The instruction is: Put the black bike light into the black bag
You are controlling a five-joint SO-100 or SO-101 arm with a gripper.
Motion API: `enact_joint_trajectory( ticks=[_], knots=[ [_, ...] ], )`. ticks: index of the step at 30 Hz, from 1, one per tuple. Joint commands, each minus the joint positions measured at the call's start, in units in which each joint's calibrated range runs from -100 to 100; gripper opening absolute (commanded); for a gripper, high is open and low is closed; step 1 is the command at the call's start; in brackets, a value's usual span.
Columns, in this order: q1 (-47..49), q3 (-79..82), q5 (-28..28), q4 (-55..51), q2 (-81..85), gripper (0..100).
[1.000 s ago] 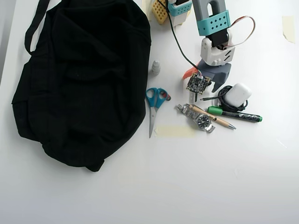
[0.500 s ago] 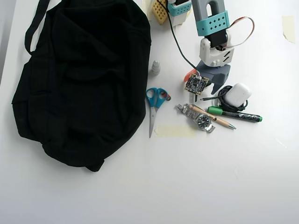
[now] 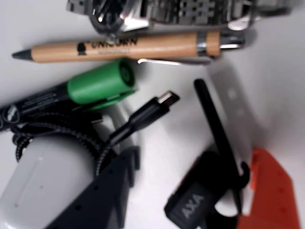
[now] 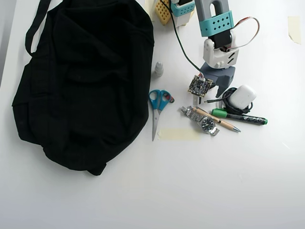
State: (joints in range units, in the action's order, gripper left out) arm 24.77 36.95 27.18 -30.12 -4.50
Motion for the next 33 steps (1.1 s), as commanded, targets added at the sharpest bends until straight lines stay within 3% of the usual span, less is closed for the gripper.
enact_joint_trajectory(
  ticks=[1, 33],
  knots=[
    [1.0, 0.4, -0.2, -1.0, 0.3, 29],
    [1.6, 0.0, -1.9, -8.8, 0.7, 29]
  ],
)
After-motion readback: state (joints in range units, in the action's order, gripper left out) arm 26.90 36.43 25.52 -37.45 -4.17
